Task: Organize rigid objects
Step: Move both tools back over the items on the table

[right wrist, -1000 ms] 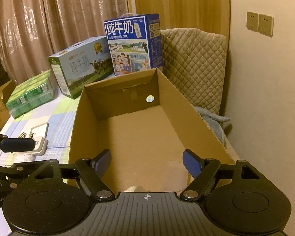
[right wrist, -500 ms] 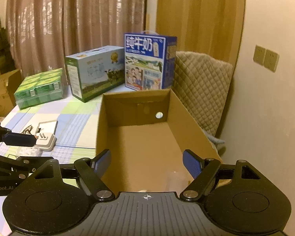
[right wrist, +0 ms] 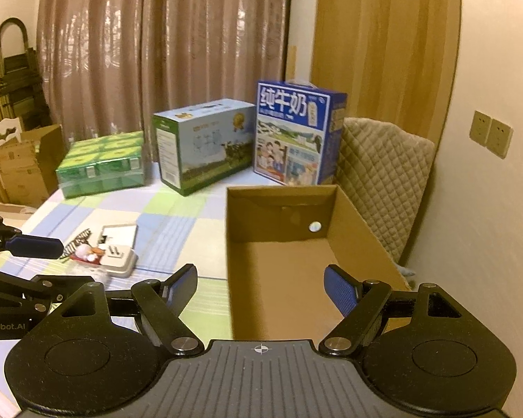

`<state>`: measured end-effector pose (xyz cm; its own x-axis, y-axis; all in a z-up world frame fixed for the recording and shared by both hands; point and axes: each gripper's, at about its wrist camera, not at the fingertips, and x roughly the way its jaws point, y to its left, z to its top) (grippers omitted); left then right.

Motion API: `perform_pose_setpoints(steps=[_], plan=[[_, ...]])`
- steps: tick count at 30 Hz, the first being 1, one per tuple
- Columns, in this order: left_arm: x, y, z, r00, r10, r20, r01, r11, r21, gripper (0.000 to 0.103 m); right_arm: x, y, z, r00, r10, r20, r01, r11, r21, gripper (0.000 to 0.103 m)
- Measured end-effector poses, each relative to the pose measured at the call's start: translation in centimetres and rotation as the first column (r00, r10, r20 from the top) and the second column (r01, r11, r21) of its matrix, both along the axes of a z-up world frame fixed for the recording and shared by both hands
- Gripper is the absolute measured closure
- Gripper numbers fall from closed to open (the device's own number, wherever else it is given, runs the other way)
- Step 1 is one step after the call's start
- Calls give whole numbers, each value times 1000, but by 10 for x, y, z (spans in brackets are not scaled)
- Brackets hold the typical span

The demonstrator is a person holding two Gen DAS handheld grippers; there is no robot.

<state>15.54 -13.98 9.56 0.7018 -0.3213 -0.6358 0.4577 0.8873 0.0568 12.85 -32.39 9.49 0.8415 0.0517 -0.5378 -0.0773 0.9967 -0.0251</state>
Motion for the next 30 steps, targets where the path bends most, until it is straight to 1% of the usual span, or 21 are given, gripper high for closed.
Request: perform_pose_setpoints(steps=[4, 8, 16, 20, 24, 28, 30], plan=[[-4, 18, 3, 1000, 24, 5, -24, 1000, -6, 53, -2, 11, 6, 1000, 20, 10, -21, 1000, 7, 26], [-7, 44, 4, 998, 60, 17, -60, 998, -3, 51, -3, 21, 7, 999, 37, 9, -37, 999, 39, 26], [-10, 121, -9, 981, 194, 16, -194, 981, 23, 51, -1, 53, -8, 995, 96, -9, -94, 992, 84, 26], [-11, 152, -22, 969, 248, 4, -248, 968, 37, 50, 3, 72, -21, 992, 124, -20, -121, 985, 120, 26], [-7, 176, -43, 956, 291, -25, -290, 956, 55, 50, 10, 89, -40, 989, 143, -44, -135, 980, 149, 26], [1, 189, -64, 950, 309, -53, -305, 950, 69, 50, 19, 109, -65, 985, 154, -81, -139, 977, 165, 26], [5, 193, -76, 948, 313, -65, -308, 949, 70, 48, 23, 120, -79, 982, 160, -101, -141, 975, 175, 26]])
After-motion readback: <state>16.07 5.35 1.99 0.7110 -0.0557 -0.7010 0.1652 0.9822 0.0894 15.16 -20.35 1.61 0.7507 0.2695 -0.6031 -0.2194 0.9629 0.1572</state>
